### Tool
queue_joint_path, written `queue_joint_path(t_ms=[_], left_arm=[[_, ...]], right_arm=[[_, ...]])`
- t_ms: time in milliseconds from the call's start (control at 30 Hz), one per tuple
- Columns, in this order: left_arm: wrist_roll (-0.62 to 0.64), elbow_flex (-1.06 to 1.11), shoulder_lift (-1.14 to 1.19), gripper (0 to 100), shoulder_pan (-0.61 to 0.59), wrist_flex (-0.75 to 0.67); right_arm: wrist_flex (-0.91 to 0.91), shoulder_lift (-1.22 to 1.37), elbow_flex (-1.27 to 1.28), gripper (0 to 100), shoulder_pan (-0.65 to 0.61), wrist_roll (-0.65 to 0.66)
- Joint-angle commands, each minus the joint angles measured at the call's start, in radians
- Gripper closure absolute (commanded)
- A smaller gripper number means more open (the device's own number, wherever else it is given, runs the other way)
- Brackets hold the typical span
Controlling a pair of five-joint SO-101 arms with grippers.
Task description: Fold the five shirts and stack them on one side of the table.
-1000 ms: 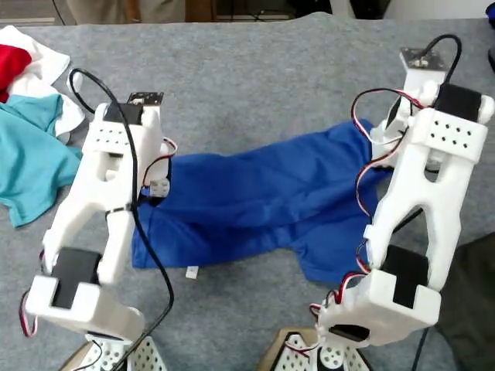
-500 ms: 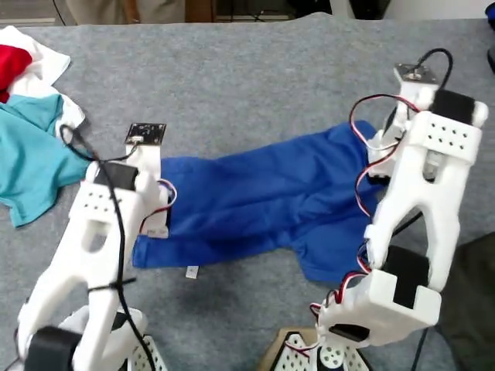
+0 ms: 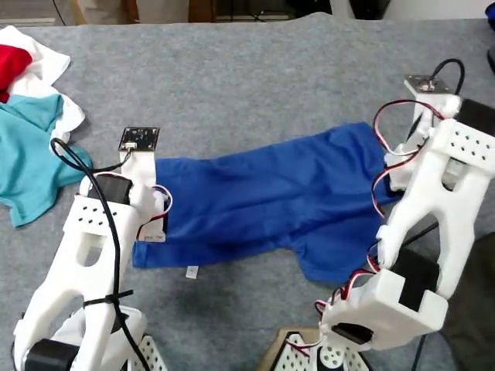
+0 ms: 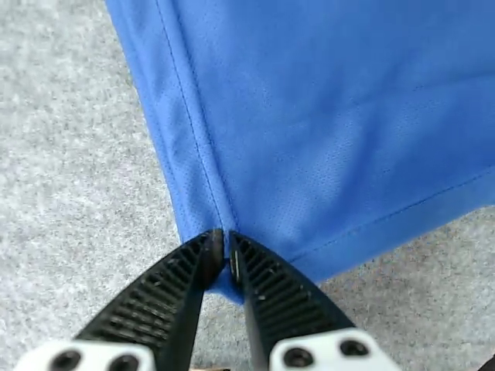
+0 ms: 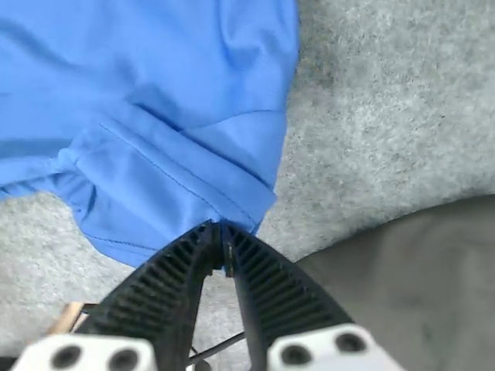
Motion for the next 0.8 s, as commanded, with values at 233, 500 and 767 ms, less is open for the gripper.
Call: queue_joint_path(t_ms=[233, 500, 767], left_arm=[[-0.003, 0.002, -0.033, 98, -0.011, 0.012], [-0.002, -0.006, -0.028, 98, -0.011, 0.009], [-0.003, 0.000, -0.027, 98, -0.011, 0.011]], right_arm=[[0.015, -0.265, 0.197, 99.3, 0.004, 0.232], [-0.009, -0.395, 0.437, 99.3, -0.030, 0.275], [-0.021, -0.395, 0.476, 99.3, 0.005, 0.302]])
